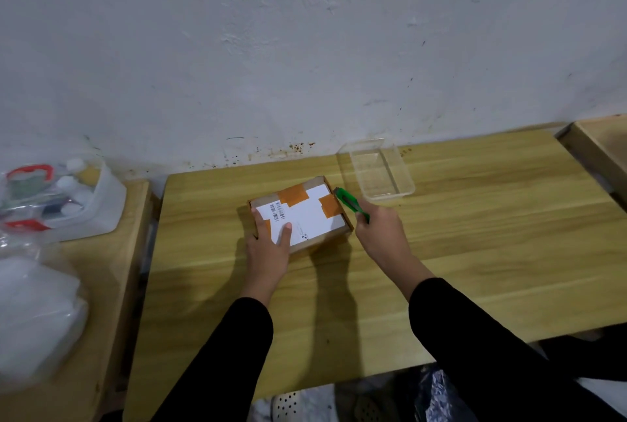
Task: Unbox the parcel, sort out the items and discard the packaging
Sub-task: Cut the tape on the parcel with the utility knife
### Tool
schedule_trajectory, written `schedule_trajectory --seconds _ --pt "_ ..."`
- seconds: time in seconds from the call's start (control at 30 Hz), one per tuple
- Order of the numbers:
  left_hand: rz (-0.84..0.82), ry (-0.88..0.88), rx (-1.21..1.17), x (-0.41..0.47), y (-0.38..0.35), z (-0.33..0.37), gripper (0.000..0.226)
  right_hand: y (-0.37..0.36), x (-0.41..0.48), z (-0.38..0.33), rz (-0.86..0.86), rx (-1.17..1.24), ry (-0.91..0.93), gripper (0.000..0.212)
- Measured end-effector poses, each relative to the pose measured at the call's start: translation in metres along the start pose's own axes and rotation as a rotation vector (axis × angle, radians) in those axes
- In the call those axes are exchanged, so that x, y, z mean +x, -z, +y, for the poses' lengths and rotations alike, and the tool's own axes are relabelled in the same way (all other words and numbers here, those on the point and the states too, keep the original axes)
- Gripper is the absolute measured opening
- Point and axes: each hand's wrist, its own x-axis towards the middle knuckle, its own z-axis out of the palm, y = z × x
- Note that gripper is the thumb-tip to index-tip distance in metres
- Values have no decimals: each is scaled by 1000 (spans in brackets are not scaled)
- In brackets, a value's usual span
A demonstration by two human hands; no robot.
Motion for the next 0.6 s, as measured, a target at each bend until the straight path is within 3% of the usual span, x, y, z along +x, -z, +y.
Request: schedule_trajectory --seconds 0.6 --pt "35 3 -26 1 -4 -2 72 1 11 2 -50 -172 85 34"
